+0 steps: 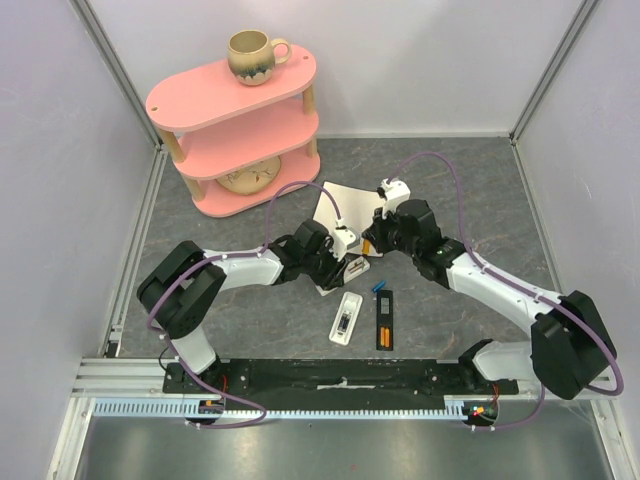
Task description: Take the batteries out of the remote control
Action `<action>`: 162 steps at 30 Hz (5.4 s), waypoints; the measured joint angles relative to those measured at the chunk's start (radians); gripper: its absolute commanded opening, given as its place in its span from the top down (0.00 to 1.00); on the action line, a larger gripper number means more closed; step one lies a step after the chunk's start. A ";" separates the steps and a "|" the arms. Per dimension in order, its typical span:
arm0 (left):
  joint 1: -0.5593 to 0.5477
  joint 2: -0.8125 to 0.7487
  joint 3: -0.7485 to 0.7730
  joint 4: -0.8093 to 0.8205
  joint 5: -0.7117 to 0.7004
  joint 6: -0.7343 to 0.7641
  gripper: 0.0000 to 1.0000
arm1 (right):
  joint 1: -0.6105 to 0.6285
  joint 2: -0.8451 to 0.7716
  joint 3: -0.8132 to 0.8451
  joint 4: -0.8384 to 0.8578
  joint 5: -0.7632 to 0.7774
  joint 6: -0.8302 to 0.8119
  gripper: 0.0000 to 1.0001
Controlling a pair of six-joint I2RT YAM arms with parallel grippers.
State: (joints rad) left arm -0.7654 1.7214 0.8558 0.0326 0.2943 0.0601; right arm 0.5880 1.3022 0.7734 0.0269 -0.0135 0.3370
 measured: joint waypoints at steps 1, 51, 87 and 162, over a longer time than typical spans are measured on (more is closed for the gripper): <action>0.000 0.000 0.000 0.000 0.000 0.000 0.98 | -0.002 -0.003 0.000 -0.003 0.000 0.000 1.00; 0.308 -0.304 -0.117 -0.249 -0.438 -0.282 0.23 | -0.010 -0.134 -0.125 0.092 -0.036 0.035 1.00; -0.551 -0.219 -0.129 -0.218 -0.565 -0.547 0.22 | -0.063 -0.181 -0.158 0.116 -0.035 0.049 1.00; -0.120 -0.007 -0.043 0.106 -0.264 -0.007 0.42 | -0.128 -0.125 -0.164 0.265 -0.172 0.124 1.00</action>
State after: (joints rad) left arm -0.8852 1.7145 0.8131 0.1387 0.0307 0.0528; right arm 0.4603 1.1770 0.6098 0.2916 -0.1860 0.4610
